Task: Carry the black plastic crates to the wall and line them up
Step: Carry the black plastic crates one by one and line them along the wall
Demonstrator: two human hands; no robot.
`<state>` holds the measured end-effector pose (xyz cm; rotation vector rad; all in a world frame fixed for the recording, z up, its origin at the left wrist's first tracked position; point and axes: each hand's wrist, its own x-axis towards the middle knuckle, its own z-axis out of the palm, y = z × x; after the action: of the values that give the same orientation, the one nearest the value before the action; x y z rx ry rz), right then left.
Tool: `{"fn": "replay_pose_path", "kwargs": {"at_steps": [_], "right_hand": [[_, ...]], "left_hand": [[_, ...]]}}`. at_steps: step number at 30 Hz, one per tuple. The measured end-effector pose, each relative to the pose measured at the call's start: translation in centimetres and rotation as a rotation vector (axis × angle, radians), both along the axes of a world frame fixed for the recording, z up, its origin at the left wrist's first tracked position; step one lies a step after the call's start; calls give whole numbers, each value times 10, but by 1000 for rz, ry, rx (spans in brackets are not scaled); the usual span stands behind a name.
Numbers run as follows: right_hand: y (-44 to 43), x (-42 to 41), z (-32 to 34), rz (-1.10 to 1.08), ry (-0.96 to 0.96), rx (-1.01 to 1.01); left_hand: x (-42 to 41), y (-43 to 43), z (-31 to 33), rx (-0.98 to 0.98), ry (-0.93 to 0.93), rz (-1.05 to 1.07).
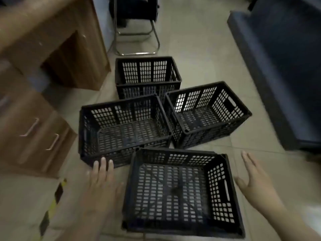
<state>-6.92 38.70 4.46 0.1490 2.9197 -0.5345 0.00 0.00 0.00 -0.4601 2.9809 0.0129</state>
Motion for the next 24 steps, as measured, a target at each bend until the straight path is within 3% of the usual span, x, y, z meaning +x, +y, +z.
{"fn": "replay_pose_path", "kwargs": {"at_steps": [3, 5, 11, 15, 19, 24], "right_hand": [[25, -17, -87, 2, -133, 145], [36, -22, -143, -27, -223, 201], [67, -21, -268, -73, -316, 416], [84, -16, -312, 15, -65, 494], [87, -15, -315, 168, 8, 493], [87, -19, -318, 399, 133, 487]], "left_hand": [[-18, 23, -80, 88, -129, -43], [-30, 33, -130, 23, -55, -129], [-49, 41, -249, -28, -226, -188], [-55, 37, -263, -225, -165, -299], [-56, 39, -258, -294, -235, -374], [-60, 36, -249, -384, -485, -485]]}}
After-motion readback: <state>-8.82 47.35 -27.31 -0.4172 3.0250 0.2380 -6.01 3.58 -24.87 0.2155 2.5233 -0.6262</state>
